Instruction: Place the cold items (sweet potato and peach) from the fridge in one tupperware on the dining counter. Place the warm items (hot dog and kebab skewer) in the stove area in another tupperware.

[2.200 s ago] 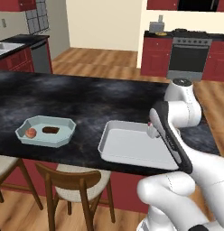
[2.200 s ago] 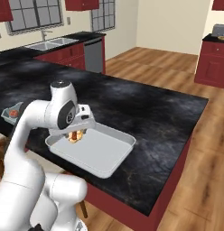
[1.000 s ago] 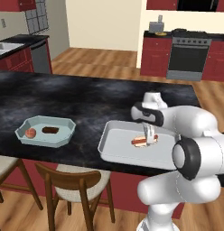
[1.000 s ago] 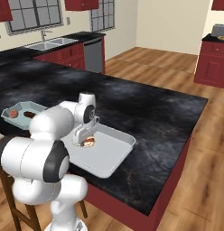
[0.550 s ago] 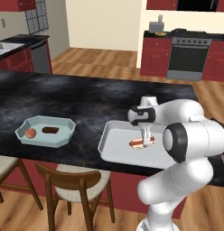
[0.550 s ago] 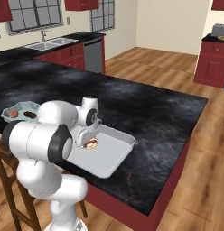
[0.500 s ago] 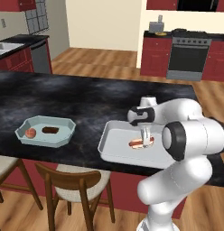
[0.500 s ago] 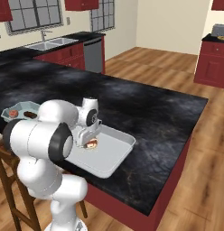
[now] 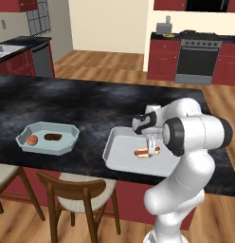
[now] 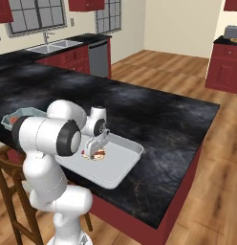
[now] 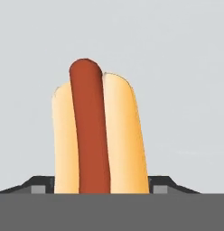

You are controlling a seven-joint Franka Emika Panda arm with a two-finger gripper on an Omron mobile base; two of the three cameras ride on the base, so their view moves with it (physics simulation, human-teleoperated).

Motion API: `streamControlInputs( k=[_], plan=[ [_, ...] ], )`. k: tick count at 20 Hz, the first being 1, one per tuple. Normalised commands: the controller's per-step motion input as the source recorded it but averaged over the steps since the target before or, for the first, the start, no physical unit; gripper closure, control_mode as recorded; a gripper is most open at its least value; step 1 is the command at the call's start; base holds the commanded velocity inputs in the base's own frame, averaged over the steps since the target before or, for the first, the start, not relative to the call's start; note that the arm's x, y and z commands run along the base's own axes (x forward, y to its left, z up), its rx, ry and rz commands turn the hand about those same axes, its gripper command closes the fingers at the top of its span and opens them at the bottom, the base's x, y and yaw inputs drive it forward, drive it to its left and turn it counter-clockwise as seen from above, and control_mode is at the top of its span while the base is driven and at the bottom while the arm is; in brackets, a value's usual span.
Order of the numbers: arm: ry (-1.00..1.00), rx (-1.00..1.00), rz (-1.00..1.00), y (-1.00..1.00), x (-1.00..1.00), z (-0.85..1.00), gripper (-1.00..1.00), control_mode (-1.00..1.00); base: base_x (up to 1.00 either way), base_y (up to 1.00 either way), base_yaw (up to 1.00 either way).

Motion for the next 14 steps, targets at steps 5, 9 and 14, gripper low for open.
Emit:
streamControlInputs(
  k=[5, 9, 14],
  plan=[
    [-0.15, 0.00, 0.00, -0.06, -0.17, -0.05, -1.00, -1.00, 0.00, 0.00, 0.00],
    [-0.14, 0.00, -0.07, -0.15, -0.37, 0.44, -1.00, -1.00, 0.00, 0.00, 0.00],
    [-0.03, 0.00, -0.11, -0.14, -0.37, 0.64, -1.00, -1.00, 0.00, 0.00, 0.00]
  ],
)
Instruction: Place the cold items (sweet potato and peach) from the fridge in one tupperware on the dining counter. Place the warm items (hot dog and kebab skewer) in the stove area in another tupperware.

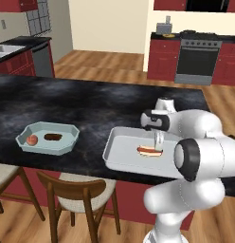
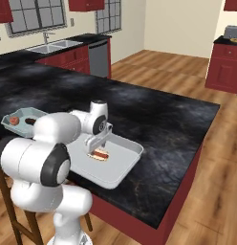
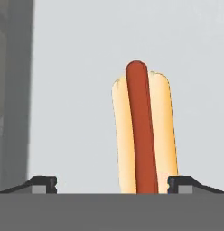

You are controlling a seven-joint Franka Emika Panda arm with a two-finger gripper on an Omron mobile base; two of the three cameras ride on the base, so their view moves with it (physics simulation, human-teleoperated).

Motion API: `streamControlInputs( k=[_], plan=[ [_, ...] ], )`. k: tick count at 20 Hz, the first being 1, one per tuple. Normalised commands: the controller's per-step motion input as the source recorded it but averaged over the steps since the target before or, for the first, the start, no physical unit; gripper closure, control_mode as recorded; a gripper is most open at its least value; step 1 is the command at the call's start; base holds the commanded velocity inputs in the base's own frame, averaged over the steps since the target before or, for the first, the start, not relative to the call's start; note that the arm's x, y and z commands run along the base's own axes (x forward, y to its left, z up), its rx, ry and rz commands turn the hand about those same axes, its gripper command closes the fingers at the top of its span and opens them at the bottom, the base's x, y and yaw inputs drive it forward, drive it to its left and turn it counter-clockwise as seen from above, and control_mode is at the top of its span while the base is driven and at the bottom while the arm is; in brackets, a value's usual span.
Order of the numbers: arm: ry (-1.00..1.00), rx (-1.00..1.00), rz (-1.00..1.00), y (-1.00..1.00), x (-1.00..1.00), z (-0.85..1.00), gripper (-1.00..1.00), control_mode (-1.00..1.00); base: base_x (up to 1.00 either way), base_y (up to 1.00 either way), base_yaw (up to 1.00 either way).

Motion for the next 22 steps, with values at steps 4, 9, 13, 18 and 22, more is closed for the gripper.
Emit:
streamControlInputs(
  k=[4, 9, 13, 18, 22],
  plan=[
    [-0.04, 0.00, -0.20, -0.02, -0.48, 0.75, -1.00, -1.00, 0.00, 0.00, 0.00],
    [-0.01, 0.01, -0.36, 0.00, -0.81, 0.71, -1.00, -1.00, 0.00, 0.00, 0.00],
    [-0.04, 0.02, -0.38, -0.07, -1.00, 0.65, -1.00, -1.00, 0.00, 0.00, 0.00],
    [-0.02, 0.00, -0.34, -0.05, -0.91, 0.58, -1.00, -1.00, 0.00, 0.00, 0.00],
    [-0.18, 0.00, -0.33, -0.05, -1.00, 0.38, -1.00, -1.00, 0.00, 0.00, 0.00]
  ],
)
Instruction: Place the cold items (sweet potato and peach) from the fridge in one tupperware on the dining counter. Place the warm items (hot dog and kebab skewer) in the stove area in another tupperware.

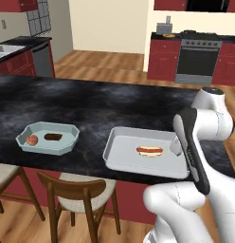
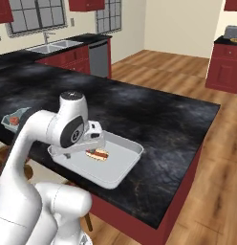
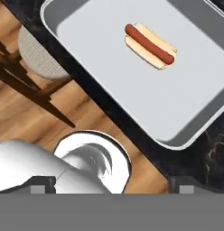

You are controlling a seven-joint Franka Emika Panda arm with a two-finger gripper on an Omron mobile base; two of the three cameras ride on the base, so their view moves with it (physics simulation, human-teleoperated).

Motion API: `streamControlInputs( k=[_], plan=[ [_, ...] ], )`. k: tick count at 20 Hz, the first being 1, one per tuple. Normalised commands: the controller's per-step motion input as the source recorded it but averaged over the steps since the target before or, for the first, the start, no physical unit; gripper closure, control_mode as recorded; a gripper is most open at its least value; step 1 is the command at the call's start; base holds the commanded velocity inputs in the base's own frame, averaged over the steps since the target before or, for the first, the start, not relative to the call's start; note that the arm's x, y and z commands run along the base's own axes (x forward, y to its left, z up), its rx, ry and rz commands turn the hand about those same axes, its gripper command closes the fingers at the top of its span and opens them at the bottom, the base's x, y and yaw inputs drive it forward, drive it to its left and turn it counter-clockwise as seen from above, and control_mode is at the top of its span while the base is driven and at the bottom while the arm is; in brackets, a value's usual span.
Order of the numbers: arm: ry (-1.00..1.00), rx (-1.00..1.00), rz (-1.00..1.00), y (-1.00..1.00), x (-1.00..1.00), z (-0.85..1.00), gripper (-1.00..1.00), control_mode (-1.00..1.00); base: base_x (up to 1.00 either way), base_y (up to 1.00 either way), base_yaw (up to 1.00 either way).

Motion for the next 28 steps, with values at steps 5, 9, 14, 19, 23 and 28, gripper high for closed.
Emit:
streamControlInputs(
  k=[5, 9, 14, 19, 23, 28],
  plan=[
    [-0.26, 0.00, -0.19, -0.08, -0.58, 0.10, -1.00, 1.00, -0.40, -0.15, -0.09],
    [0.00, 0.00, 0.00, 0.00, 0.00, 0.00, -1.00, 1.00, -0.73, -0.66, -0.37],
    [0.00, 0.00, 0.00, 0.00, 0.00, 0.00, -1.00, 1.00, 0.02, -0.96, -0.19],
    [0.00, 0.00, 0.00, 0.00, 0.00, 0.00, -1.00, 1.00, 0.48, -1.00, -0.01],
    [0.00, 0.00, 0.00, 0.00, 0.00, 0.00, -1.00, 1.00, 0.86, -0.96, 0.00],
    [0.00, 0.00, 0.00, 0.00, 0.00, 0.00, -1.00, 1.00, 0.99, -0.85, 0.00]
  ],
)
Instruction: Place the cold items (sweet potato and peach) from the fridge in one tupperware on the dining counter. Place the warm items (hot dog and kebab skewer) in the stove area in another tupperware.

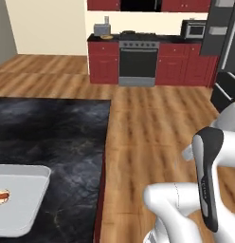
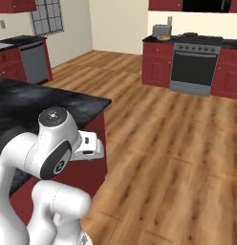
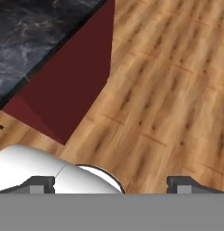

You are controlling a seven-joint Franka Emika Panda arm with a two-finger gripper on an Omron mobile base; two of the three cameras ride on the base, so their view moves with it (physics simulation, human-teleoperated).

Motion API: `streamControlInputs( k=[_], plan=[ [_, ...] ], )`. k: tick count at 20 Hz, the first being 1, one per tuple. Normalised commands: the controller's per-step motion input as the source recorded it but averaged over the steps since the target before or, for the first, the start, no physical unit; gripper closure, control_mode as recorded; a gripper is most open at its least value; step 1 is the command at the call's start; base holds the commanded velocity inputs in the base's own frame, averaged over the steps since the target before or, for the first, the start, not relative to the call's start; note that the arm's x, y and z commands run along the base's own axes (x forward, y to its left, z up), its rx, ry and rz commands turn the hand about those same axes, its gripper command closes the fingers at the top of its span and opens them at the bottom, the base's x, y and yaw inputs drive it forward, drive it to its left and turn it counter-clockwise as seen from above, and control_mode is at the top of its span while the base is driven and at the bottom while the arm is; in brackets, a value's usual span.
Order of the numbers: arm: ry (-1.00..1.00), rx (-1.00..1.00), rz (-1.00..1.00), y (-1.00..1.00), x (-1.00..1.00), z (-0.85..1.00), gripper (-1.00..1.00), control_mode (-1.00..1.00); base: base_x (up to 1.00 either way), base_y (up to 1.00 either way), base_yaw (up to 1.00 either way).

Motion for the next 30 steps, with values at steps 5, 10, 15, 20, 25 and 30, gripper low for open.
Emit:
streamControlInputs(
  k=[5, 10, 15, 20, 25, 30],
  plan=[
    [0.00, 0.00, 0.00, 0.00, 0.00, 0.00, -1.00, 1.00, 1.00, -0.69, 0.00],
    [0.00, 0.00, 0.00, 0.00, 0.00, 0.00, -1.00, 1.00, 1.00, -0.55, 0.00],
    [0.00, 0.00, 0.00, 0.00, 0.00, 0.00, -1.00, 1.00, 1.00, -0.26, 0.01],
    [0.00, 0.00, 0.00, 0.00, 0.00, 0.00, -1.00, 1.00, 1.00, -0.02, 0.00],
    [0.00, 0.00, 0.00, 0.00, 0.00, 0.00, -1.00, 1.00, 1.00, 0.03, -0.04],
    [0.00, 0.00, 0.00, 0.00, 0.00, 0.00, -1.00, 1.00, 1.00, 0.07, -0.13]
  ],
)
